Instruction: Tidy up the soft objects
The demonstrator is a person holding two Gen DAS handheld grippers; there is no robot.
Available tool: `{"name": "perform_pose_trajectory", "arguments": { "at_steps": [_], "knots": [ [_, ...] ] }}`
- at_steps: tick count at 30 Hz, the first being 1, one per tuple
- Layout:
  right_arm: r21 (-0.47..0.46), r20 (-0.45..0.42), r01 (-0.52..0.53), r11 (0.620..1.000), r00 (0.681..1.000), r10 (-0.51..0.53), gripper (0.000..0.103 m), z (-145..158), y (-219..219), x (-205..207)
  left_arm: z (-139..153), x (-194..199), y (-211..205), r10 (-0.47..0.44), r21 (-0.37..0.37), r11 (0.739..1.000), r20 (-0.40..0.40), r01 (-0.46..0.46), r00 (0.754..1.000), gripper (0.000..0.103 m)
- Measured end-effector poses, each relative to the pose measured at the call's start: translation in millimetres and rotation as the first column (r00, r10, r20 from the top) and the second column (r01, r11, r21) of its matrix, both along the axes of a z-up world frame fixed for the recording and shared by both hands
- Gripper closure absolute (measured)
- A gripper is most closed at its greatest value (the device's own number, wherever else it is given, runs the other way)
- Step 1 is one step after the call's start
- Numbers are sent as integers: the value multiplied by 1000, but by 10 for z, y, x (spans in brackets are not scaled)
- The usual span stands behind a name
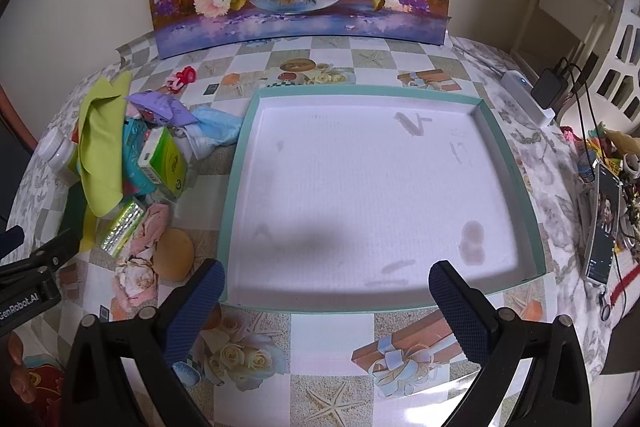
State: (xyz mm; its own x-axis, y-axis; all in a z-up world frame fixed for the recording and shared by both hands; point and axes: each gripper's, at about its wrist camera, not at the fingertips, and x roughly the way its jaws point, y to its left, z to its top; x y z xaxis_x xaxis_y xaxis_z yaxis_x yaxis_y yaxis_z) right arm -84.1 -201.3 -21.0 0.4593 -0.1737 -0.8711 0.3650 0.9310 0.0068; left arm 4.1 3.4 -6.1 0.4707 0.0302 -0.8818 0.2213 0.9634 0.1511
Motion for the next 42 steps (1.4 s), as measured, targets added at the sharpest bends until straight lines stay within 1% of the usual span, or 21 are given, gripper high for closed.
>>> {"name": "perform_pose_trajectory", "arguments": {
  "at_steps": [42],
  "knots": [
    [5, -19, -9, 1000, 1000, 9, 0, -34, 19, 10, -67, 27, 8, 12, 12, 1000, -30, -11, 999, 0]
  ]
}}
